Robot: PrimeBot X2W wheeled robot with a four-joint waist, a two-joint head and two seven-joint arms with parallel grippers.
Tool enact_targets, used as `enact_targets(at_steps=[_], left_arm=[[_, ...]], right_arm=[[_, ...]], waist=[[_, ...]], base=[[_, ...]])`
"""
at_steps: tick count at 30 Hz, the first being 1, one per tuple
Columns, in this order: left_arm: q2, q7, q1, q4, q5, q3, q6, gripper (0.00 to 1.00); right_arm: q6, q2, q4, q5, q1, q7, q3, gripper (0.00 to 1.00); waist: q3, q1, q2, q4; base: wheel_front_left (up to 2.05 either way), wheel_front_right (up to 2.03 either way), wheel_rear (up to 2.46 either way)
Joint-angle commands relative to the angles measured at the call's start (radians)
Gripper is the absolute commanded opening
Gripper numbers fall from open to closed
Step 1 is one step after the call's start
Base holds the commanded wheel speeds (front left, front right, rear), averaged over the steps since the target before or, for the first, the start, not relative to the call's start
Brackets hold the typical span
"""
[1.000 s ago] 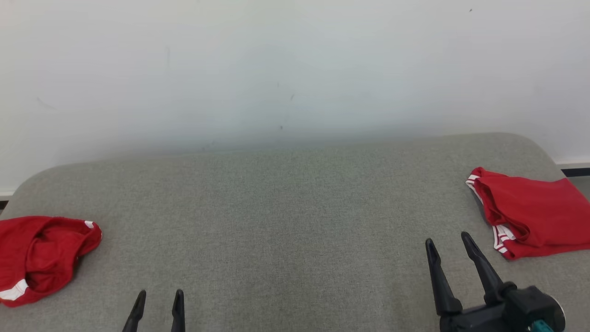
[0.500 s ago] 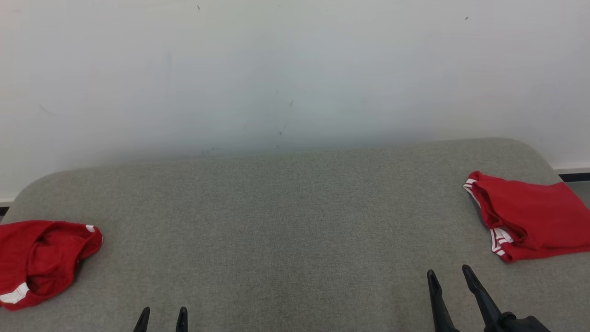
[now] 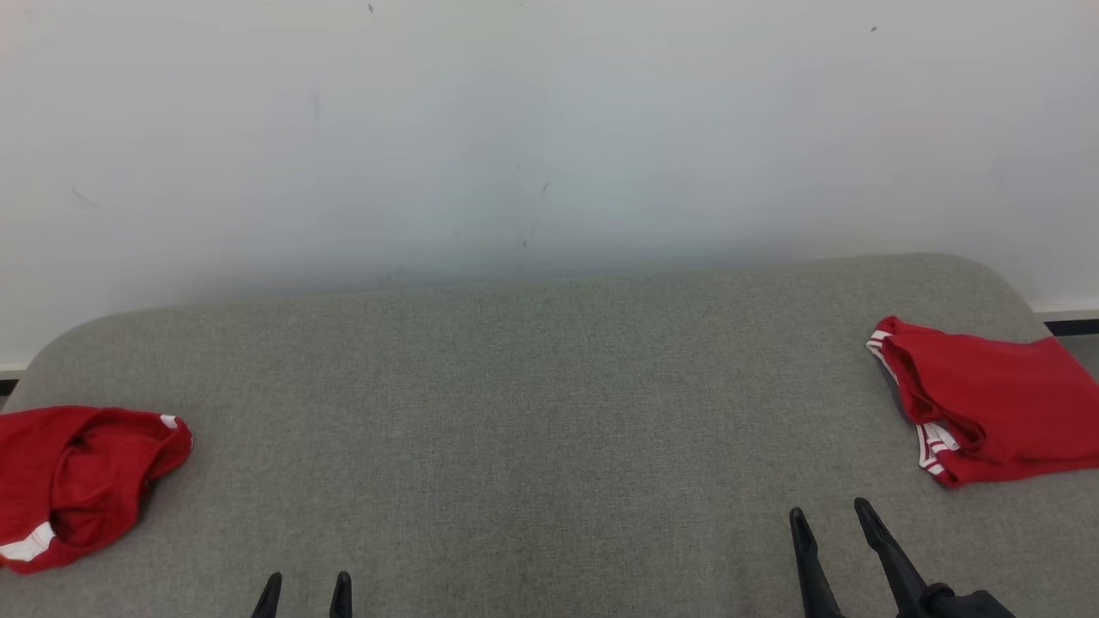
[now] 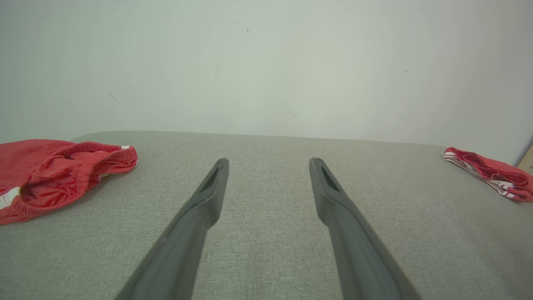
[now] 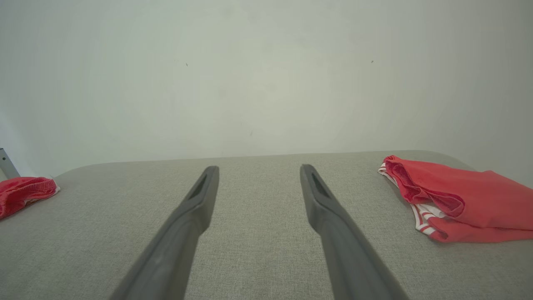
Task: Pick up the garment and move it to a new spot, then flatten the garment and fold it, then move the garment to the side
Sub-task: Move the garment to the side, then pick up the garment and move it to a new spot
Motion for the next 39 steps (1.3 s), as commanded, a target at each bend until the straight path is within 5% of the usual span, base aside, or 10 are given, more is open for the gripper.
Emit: enact_targets(at_steps=[1, 21, 39], left_arm=[[-0.001, -0.005, 0.0, -0.001, 0.004, 0.0, 0.002, 1.0], [-0.001, -0.005, -0.016, 0.001, 0.01, -0.001, 0.001, 1.0], [-0.001, -0.005, -0.038, -0.013, 0.019, 0.009, 0.008, 1.0]], right_arm=[[0.0, 0.002, 0.003, 0.0, 0.002, -0.001, 0.001, 1.0], [0.0, 0.01, 0.018, 0.006, -0.017, -0.001, 0.008, 1.0], [0.0, 0.004, 0.02, 0.011, -0.024, -0.001, 0.035, 1.0]], waist=[[0.001, 0.0, 0.0, 0.001], [0.015, 0.0, 0.0, 0.012], [0.039, 0.0, 0.0, 0.163]], base=[[0.0, 0.0, 0.0], [0.0, 0.0, 0.0], [0.0, 0.0, 0.0]])
